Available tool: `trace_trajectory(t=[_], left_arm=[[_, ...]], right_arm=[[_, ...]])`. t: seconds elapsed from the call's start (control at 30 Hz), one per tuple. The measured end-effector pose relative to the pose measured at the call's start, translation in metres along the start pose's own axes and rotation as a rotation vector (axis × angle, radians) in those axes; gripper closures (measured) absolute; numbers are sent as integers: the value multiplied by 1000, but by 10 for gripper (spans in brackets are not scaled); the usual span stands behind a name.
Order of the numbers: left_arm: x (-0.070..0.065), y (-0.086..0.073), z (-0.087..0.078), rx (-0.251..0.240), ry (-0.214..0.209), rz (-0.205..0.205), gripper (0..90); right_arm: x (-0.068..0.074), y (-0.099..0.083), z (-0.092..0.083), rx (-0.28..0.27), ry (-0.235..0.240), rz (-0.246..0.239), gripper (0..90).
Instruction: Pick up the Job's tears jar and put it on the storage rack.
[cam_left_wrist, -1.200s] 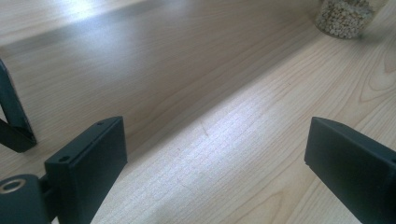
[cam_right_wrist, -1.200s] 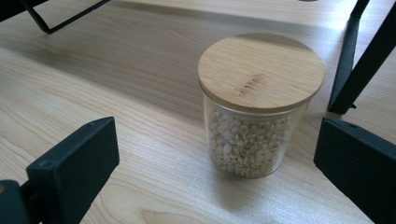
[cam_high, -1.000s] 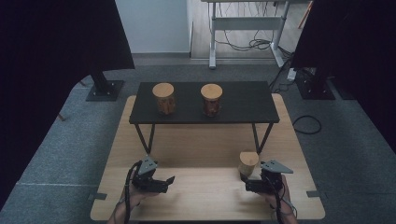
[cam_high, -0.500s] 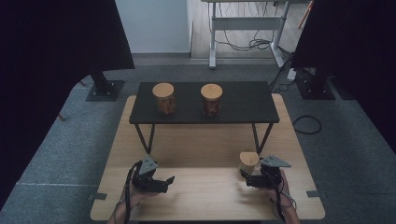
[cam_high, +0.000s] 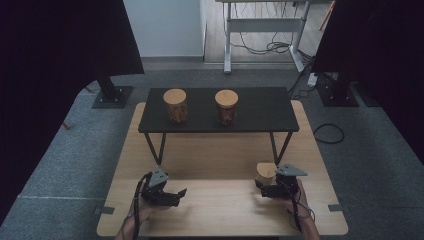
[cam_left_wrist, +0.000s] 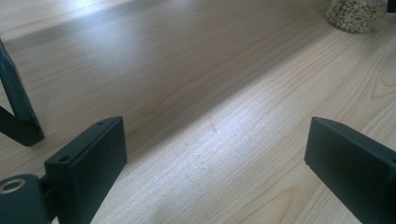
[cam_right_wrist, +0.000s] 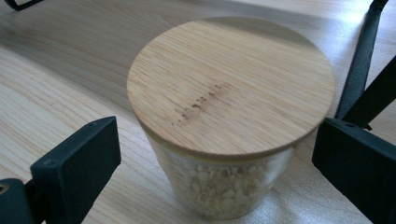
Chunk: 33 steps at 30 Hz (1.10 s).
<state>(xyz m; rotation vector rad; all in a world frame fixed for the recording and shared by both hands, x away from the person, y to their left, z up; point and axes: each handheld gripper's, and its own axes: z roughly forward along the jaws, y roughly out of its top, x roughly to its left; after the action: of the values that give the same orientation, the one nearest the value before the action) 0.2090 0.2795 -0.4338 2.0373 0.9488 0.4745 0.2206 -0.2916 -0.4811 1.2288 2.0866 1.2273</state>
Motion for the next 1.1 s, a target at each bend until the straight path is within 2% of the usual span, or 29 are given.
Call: trace_trajectory(t=[0.5, 0.73, 0.87, 0.93, 1.1], left_arm=[[0, 0, 3, 7, -2, 2, 53], [1, 0, 2, 7, 1, -1, 52], [1, -1, 3, 9, 2, -2, 53], [1, -1, 3, 8, 3, -4, 52], [1, -1, 3, 8, 1, -2, 53]], right_arm=[[1, 7, 14, 8, -9, -6, 34], [2, 11, 20, 39, -9, -4, 61], [2, 13, 25, 48, -16, 0, 100], [5, 14, 27, 52, -32, 1, 150], [5, 15, 27, 64, -28, 14, 226]])
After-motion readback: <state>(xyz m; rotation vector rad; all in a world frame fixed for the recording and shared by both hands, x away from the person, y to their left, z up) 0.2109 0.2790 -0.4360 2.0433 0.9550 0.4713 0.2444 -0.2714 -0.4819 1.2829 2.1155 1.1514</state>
